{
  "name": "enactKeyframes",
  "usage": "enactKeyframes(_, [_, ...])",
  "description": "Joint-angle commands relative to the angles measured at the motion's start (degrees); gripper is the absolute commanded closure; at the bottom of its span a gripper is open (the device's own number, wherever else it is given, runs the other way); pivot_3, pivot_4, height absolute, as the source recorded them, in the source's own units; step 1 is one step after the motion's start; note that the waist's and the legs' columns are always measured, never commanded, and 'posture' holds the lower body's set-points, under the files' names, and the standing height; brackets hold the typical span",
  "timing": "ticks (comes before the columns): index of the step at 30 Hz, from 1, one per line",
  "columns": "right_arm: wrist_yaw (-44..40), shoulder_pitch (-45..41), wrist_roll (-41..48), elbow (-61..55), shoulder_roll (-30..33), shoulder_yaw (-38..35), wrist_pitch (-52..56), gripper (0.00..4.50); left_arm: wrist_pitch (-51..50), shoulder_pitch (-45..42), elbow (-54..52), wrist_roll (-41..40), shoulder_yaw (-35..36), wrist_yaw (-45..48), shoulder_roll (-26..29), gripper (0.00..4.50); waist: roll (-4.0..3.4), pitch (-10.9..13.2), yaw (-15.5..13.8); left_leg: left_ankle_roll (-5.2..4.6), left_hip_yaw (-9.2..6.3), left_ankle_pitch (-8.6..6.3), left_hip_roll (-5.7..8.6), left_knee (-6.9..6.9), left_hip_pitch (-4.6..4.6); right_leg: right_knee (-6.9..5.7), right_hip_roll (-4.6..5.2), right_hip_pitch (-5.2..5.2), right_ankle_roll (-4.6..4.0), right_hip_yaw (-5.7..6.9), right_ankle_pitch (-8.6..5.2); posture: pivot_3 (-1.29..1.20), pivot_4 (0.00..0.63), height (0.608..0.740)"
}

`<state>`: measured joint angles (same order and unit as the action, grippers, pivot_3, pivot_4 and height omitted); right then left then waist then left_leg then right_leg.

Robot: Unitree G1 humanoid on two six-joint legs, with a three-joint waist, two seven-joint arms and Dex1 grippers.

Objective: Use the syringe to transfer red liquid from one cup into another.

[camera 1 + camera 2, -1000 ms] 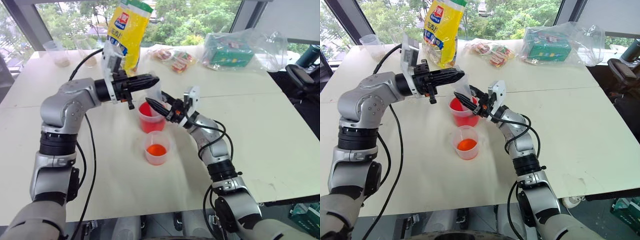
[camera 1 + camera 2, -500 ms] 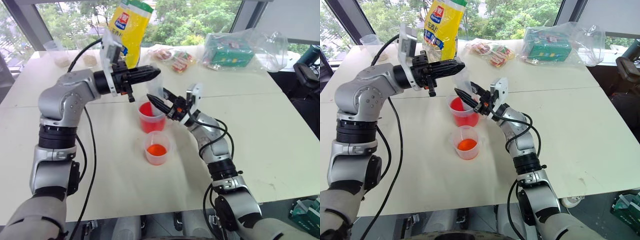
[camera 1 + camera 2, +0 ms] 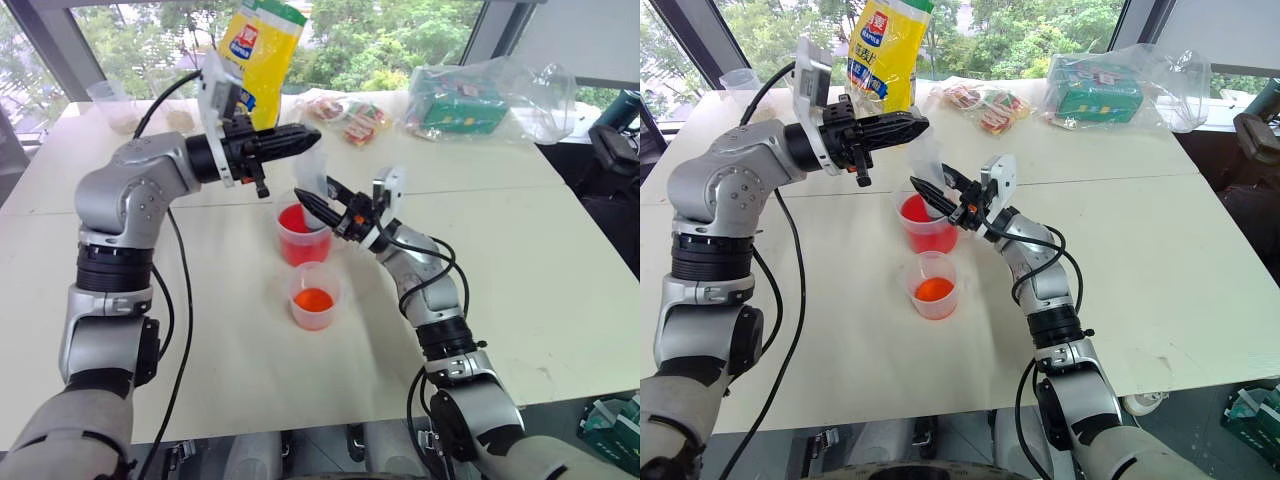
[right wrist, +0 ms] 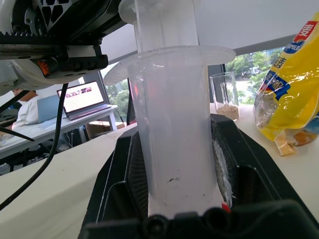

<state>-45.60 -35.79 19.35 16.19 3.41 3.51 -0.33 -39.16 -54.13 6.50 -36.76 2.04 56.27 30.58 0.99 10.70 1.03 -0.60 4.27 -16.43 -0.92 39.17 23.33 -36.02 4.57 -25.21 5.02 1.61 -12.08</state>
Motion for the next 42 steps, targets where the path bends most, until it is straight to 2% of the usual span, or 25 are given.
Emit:
enactKeyframes(1, [-1.0,-0.5,0.2,-2.2,0.0,1.3,1.2,3.09,2.3,-2.6,-2.9,-1.5,5.5,-1.8,1.1,4.47,0.0,0.0,0.0,0.0,0.0,0.0,0.0,0.0,0.0,0.0,0.0,0.0,0.0,0.0,0.0,0.0,0.15,0.74])
enactKeyframes(3, [-0.5,-1.8,1.0,-3.5,0.3,0.3,1.9,3.09,1.7,-0.7,-4.4,-0.9,4.4,-1.3,1.8,4.47,0.0,0.0,0.0,0.0,0.0,0.0,0.0,0.0,0.0,0.0,0.0,-0.01,0.0,0.0,0.0,0.0,0.15,0.74])
enactKeyframes(6, [0.0,-2.9,1.8,-4.9,0.5,-0.4,3.2,3.09,0.2,2.0,-6.3,-0.9,3.7,-0.9,2.6,3.65,0.0,0.0,0.2,0.0,0.0,0.0,-0.02,-0.01,0.0,0.0,0.0,-0.02,0.0,-0.01,0.0,0.0,0.15,0.74])
enactKeyframes(13, [1.1,-5.4,4.1,-7.9,1.2,-2.4,6.6,3.09,-1.8,7.8,-10.7,-1.3,4.4,-0.8,6.5,0.11,-0.01,0.0,0.0,0.0,-0.01,0.0,-0.01,0.0,0.01,-0.02,0.03,-0.03,0.0,0.0,0.0,0.0,0.15,0.74])
enactKeyframes(20, [2.1,-8.1,6.8,-10.7,1.9,-4.1,9.2,3.09,-3.2,12.3,-11.9,-2.4,8.1,-0.4,12.4,0.05,-0.01,0.0,0.1,0.0,-0.02,0.0,-0.03,-0.02,0.01,-0.02,0.01,-0.06,-0.01,0.0,-0.01,0.0,0.15,0.74])
enactKeyframes(23, [2.4,-7.8,12.7,-17.6,3.2,-5.2,16.4,3.09,-3.0,12.0,-11.5,-2.4,8.7,-0.9,12.9,0.05,-0.02,0.0,-0.2,0.0,-0.02,0.0,-0.02,-0.01,0.04,-0.01,0.02,-0.08,-0.01,0.0,-0.01,0.0,0.15,0.74])
enactKeyframes(27, [2.4,-5.0,25.0,-29.1,7.1,-6.3,30.4,3.09,-2.9,10.5,-10.0,-2.4,9.1,-0.7,13.0,0.05,0.0,0.0,-0.3,-0.01,-0.03,-0.01,-0.01,-0.01,0.07,0.0,0.06,-0.07,-0.01,0.01,-0.01,0.0,0.15,0.74])
enactKeyframes(32, [3.1,-0.5,33.5,-37.3,10.7,-6.0,38.9,3.09,-3.1,9.3,-9.0,-2.4,8.8,0.2,13.2,0.05,0.0,0.0,-0.2,-0.02,-0.03,-0.01,-0.02,-0.01,0.05,0.0,0.04,-0.06,-0.01,0.03,-0.01,0.0,0.15,0.74])
enactKeyframes(38, [1.5,6.0,29.4,-38.4,11.2,-2.1,36.3,3.09,-6.1,8.2,-10.2,-5.0,8.7,1.5,13.2,0.05,0.0,0.0,-0.1,-0.02,0.0,-0.01,-0.02,-0.01,0.04,0.0,0.01,-0.07,-0.01,0.02,-0.01,0.0,0.15,0.74])
enactKeyframes(42, [-1.8,10.2,22.6,-34.5,12.0,1.2,30.2,3.09,-10.1,8.3,-12.8,-8.6,8.7,3.1,14.0,0.05,0.02,0.0,-0.2,-0.03,0.0,-0.02,-0.01,0.0,0.05,0.01,0.02,-0.07,-0.01,0.01,-0.01,0.0,0.15,0.74])
